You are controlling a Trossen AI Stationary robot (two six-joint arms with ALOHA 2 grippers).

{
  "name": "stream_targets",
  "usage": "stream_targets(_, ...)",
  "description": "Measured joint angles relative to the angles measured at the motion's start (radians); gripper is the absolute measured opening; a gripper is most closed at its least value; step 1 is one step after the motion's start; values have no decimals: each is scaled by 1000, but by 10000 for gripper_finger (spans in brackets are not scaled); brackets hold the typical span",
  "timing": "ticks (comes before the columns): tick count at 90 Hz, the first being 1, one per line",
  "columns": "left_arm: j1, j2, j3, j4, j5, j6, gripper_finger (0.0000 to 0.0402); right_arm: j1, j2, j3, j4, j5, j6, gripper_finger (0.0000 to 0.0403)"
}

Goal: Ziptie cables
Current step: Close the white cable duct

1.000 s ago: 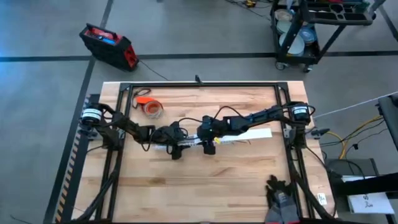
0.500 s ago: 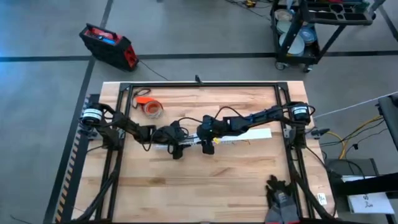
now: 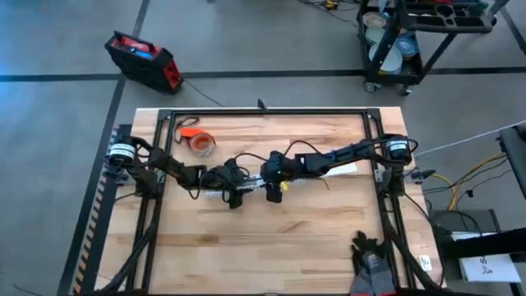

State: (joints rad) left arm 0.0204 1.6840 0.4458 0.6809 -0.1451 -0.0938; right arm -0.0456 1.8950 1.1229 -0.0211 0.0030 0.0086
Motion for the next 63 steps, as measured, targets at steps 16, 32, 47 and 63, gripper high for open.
stream_targets(16, -1, -2, 1, -12, 11, 4, 223, 2, 0, -2, -7, -23, -81, 192)
stream_targets(32, -1, -3, 2, -23, 14, 0, 221, -7, -17, 0, -29, -38, -169, 215)
stream_targets(47, -1, 17, 2, -12, 13, -28, 225, -43, -27, -13, -27, -94, -208, 261)
stream_targets(63, -1, 36, 2, 8, 14, -32, 220, -59, -29, -60, 72, -141, -209, 301)
